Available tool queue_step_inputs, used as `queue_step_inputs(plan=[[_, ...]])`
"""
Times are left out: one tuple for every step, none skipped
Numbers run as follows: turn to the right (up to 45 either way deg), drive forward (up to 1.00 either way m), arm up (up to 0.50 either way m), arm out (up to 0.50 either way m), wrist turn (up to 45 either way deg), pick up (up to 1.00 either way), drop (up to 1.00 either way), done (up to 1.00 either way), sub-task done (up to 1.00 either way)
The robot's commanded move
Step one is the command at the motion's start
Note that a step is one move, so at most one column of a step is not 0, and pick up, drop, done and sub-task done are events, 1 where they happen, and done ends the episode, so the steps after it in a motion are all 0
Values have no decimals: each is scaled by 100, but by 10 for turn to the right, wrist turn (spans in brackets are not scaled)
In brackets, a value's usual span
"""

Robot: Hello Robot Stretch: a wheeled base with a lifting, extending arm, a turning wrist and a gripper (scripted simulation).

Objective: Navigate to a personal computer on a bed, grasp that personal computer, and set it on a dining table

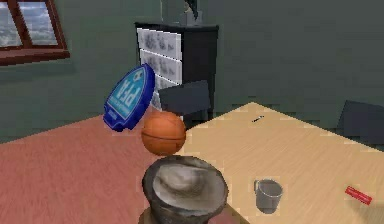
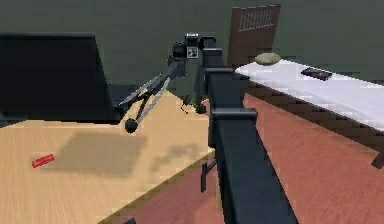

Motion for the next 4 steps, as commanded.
queue_step_inputs(plan=[[0,0,0,0,390,0,0,0,0],[0,0,-4,0,0,0,0,0,0],[0,0,-32,0,0,0,0,0,0],[0,0,0,0,0,0,100,0,0]])
